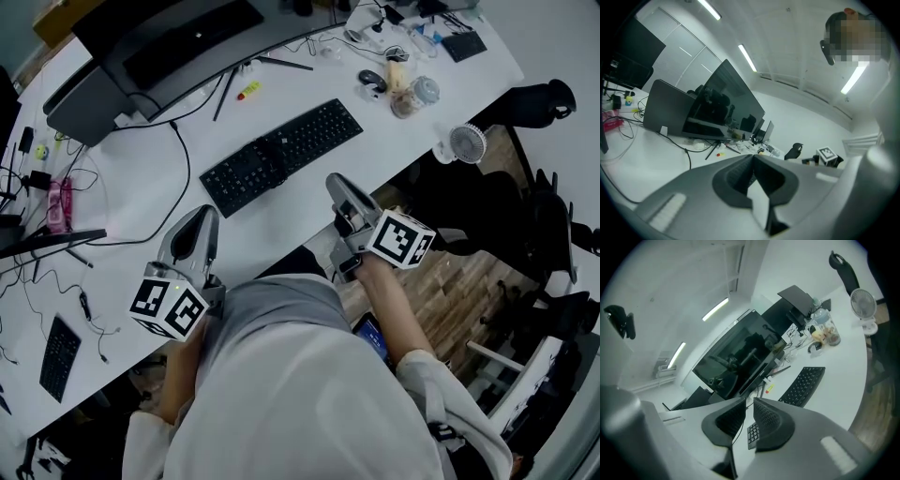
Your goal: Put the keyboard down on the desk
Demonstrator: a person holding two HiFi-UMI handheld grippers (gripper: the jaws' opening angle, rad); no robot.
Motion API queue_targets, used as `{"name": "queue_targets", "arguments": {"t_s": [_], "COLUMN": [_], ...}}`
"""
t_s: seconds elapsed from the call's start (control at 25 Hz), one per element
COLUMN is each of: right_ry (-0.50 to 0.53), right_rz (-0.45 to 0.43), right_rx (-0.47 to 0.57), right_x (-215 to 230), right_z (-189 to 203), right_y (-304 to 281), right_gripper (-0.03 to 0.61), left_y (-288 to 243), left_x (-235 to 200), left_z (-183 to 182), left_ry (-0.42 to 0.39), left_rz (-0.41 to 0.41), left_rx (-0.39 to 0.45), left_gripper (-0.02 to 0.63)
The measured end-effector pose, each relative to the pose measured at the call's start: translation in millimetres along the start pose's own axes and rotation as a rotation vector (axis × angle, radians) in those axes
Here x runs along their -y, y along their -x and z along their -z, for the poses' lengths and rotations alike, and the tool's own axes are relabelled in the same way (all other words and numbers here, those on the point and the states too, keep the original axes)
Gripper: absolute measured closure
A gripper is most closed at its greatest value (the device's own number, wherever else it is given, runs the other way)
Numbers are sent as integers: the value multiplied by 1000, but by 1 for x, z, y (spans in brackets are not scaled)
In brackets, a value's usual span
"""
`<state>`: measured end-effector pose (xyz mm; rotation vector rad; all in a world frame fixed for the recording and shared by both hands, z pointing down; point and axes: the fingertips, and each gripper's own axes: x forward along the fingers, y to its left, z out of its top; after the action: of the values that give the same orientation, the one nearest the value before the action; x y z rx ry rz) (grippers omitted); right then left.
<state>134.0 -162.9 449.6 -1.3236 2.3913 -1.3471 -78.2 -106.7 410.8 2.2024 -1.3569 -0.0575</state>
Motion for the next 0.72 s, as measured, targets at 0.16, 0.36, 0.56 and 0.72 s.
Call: {"name": "queue_targets", "arguments": {"t_s": [0.16, 0.36, 0.56, 0.72], "right_ry": [140, 312, 438, 501], "right_rz": [24, 48, 87, 97], "right_rx": [5, -18, -52, -47], "right_x": [-12, -31, -41, -48], "right_z": [1, 7, 16, 18], "right_y": [12, 20, 23, 23], "right_gripper": [553, 569, 574, 575], "left_y": [4, 6, 5, 3], "left_x": [-2, -1, 3, 5], "left_z": [-3, -4, -2, -1], "left_ry": [-34, -74, -105, -122], "left_rz": [-13, -26, -28, -31], "left_rx": [11, 17, 6, -4], "left_gripper": [614, 614, 614, 614]}}
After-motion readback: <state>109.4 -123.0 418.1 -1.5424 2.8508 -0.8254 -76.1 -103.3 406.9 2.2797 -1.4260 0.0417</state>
